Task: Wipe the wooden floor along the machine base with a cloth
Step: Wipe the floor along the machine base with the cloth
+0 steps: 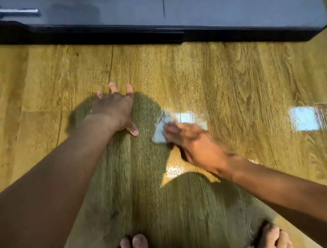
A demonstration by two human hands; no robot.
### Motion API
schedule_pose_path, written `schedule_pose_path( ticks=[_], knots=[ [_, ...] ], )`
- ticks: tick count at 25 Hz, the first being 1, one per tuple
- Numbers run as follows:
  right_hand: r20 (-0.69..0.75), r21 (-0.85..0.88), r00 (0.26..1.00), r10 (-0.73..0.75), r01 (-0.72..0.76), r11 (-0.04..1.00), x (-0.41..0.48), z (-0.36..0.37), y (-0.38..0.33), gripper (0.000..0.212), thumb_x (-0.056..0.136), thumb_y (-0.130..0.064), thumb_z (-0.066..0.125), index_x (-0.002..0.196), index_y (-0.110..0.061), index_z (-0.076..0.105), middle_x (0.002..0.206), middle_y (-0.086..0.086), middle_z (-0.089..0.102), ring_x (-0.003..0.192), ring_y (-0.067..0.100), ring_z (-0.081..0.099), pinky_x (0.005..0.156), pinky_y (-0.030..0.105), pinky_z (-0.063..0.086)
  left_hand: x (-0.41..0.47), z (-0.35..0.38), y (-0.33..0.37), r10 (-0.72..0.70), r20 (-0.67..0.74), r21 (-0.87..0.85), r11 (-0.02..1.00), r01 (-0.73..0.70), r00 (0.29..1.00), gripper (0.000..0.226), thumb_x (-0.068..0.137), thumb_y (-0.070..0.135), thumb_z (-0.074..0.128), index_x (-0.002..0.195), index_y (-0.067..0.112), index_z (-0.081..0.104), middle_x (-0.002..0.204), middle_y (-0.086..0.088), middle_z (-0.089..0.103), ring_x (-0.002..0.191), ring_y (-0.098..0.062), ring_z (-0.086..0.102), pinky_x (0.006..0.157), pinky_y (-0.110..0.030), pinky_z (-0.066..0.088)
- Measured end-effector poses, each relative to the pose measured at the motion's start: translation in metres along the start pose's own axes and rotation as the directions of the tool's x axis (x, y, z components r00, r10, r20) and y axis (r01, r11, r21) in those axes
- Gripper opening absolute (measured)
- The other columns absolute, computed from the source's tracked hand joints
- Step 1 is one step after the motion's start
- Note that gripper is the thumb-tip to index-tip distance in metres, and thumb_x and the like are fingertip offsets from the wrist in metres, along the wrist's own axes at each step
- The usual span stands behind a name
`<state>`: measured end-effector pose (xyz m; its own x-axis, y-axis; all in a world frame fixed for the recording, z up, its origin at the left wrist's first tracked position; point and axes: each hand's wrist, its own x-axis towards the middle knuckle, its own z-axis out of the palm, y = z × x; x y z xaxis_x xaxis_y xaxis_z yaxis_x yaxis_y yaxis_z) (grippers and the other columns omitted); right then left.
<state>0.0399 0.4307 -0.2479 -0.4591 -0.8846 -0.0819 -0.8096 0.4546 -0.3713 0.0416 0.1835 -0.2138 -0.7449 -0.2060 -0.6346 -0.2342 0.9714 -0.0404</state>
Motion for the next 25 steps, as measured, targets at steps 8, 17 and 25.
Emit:
schedule_pose_path(
  ticks=[8, 17, 25],
  knots=[
    [-0.139, -0.014, 0.962, 0.234, -0.238, 0.971, 0.101, -0.04, 0.082, 0.048, 0.093, 0.001, 0.046, 0.137, -0.017, 0.045, 0.148, 0.005, 0.038, 0.133, 0.021, 0.043, 0.107, 0.039, 0.038, 0.002, -0.001, 0.001, -0.009, 0.027, -0.098, 0.995, 0.011, 1.0, 0.137, 0.058, 0.046, 0.082, 0.148, 0.021, -0.018, 0.153, -0.022, -0.018, 0.137, -0.054, -0.003, 0.11, -0.059, 0.021],
    [-0.137, -0.057, 0.983, 0.123, -0.132, 0.99, 0.119, -0.041, 0.092, 0.041, 0.095, -0.01, 0.048, 0.135, -0.019, 0.049, 0.143, 0.005, 0.045, 0.123, 0.023, 0.053, 0.094, 0.04, 0.051, 0.008, 0.002, 0.004, -0.01, 0.041, -0.095, 0.995, 0.013, 0.999, 0.139, 0.056, 0.044, 0.084, 0.148, 0.016, -0.017, 0.149, -0.028, -0.021, 0.135, -0.058, -0.002, 0.105, -0.065, 0.029],
    [-0.086, -0.033, 0.993, 0.079, -0.082, 0.996, 0.113, -0.027, 0.063, 0.056, 0.087, 0.007, 0.052, 0.137, -0.017, 0.046, 0.147, 0.002, 0.041, 0.135, 0.018, 0.039, 0.113, 0.042, 0.03, 0.004, 0.005, 0.001, -0.013, 0.005, -0.108, 0.994, 0.013, 1.0, 0.136, 0.06, 0.044, 0.083, 0.148, 0.02, -0.017, 0.152, -0.024, -0.02, 0.138, -0.054, 0.0, 0.106, -0.062, 0.03]
  ],
)
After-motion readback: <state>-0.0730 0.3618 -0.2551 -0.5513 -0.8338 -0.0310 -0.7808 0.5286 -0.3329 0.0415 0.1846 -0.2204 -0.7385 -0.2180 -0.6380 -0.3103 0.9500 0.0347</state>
